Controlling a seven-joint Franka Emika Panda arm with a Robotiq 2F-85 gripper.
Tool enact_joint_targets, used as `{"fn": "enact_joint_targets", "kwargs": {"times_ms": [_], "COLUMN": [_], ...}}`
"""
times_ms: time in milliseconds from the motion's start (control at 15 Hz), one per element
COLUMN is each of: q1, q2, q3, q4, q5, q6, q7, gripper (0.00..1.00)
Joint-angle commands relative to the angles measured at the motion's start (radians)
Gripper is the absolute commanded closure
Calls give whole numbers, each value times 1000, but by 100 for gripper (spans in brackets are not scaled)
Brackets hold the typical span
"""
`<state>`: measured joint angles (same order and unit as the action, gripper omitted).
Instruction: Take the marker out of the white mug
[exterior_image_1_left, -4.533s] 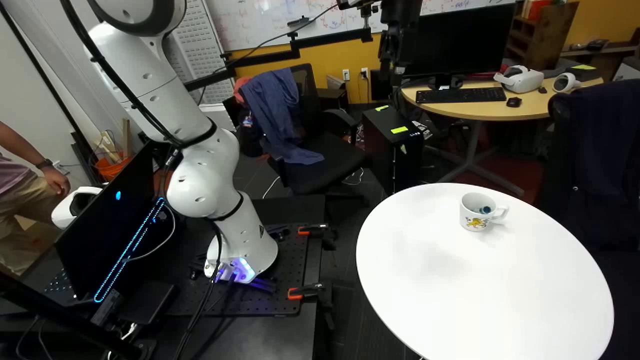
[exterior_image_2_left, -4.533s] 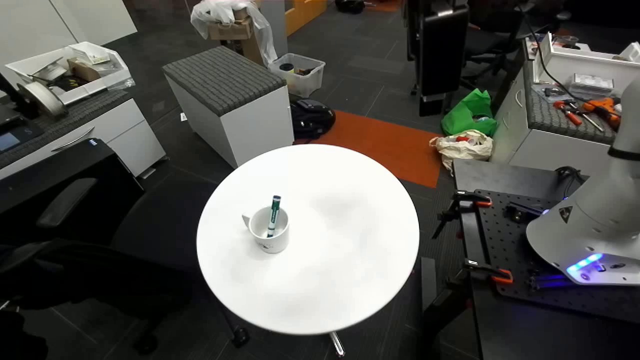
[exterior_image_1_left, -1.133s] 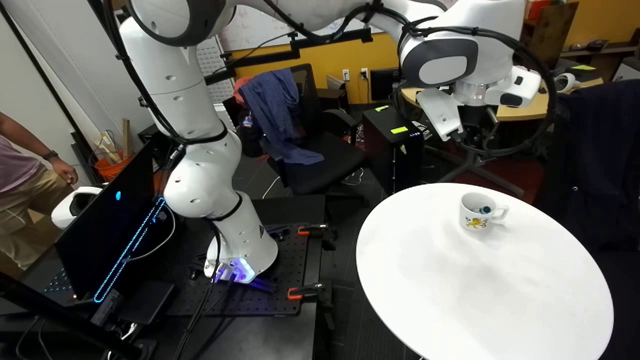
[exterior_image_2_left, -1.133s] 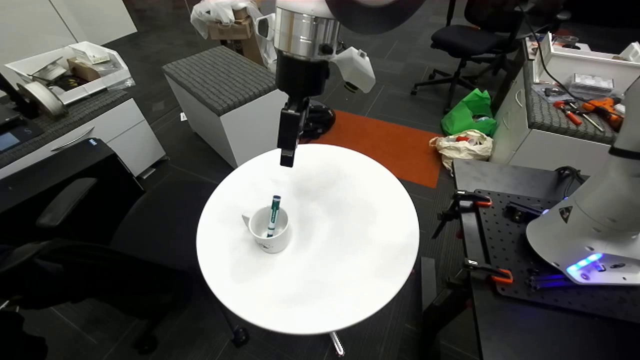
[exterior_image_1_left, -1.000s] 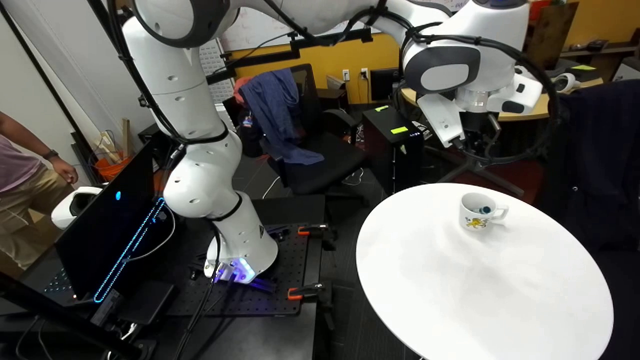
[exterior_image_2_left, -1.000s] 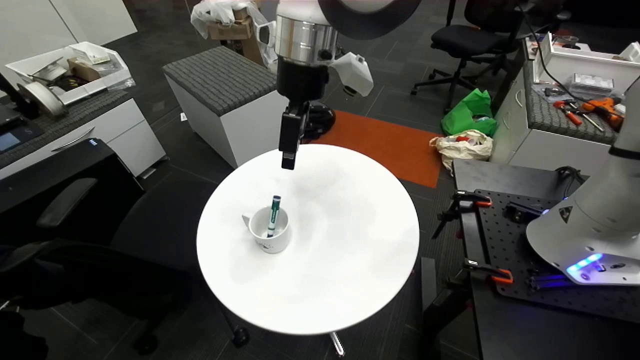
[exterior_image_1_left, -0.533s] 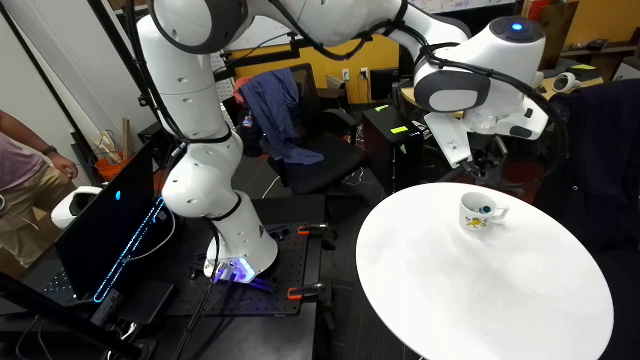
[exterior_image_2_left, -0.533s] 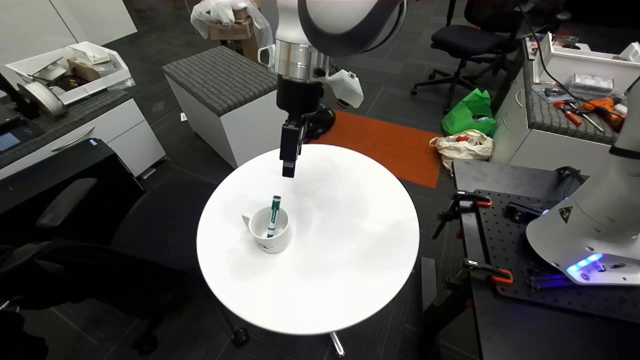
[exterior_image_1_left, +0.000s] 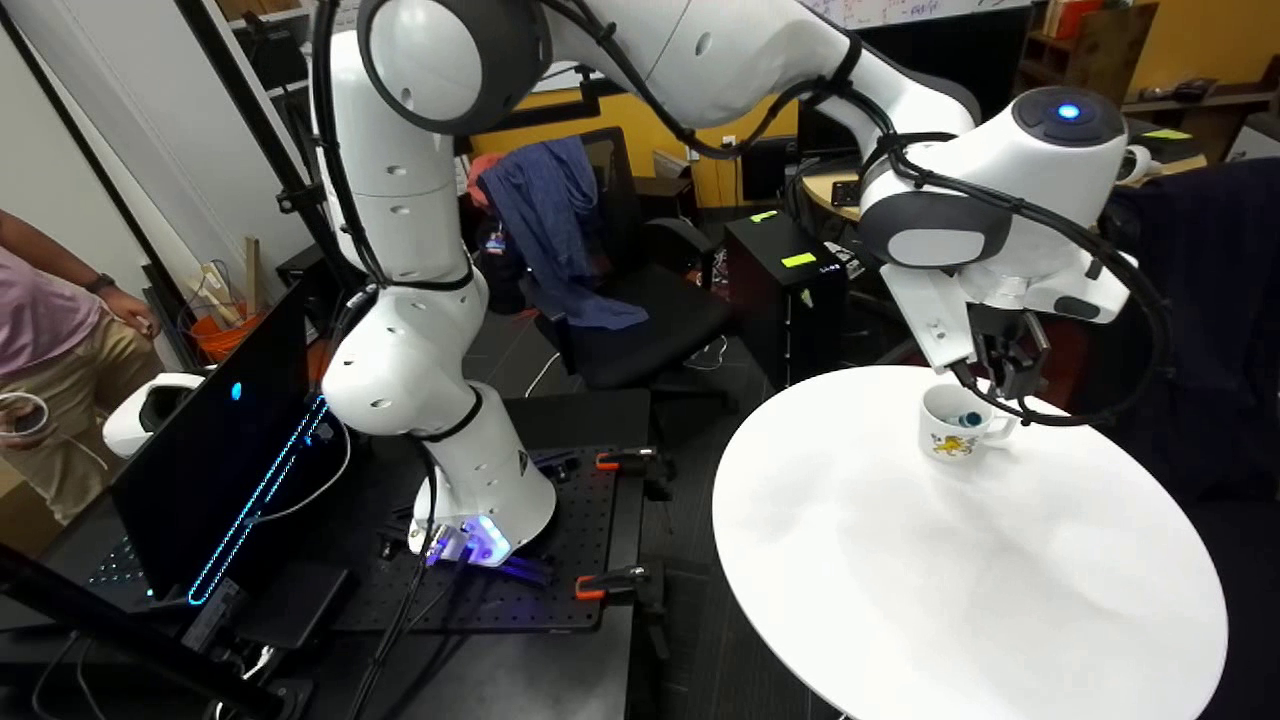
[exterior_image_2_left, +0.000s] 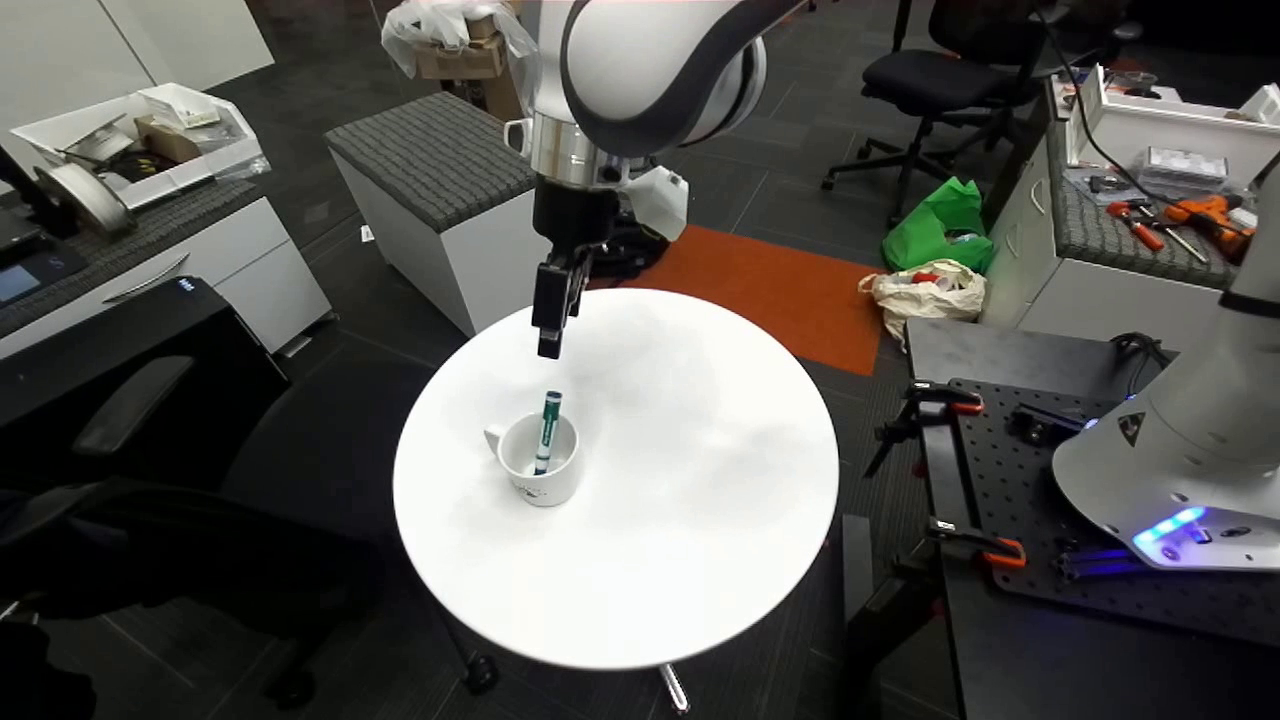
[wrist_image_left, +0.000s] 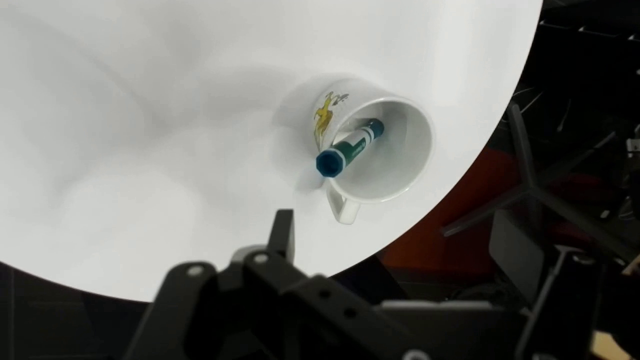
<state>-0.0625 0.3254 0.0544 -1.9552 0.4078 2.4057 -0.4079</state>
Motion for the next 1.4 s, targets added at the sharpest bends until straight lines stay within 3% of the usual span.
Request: {"fn": "enact_joint_targets", "kwargs": {"times_ms": [0, 600, 1333], "q1": [-25, -69, -100], "q2": [80, 211, 285], "q3": [33, 89, 122], "q4": [72, 172, 201], "q5": [20, 39, 48], "q6": [40, 45, 29], "q7": [-2, 5, 20], "gripper": [0, 0, 0]}}
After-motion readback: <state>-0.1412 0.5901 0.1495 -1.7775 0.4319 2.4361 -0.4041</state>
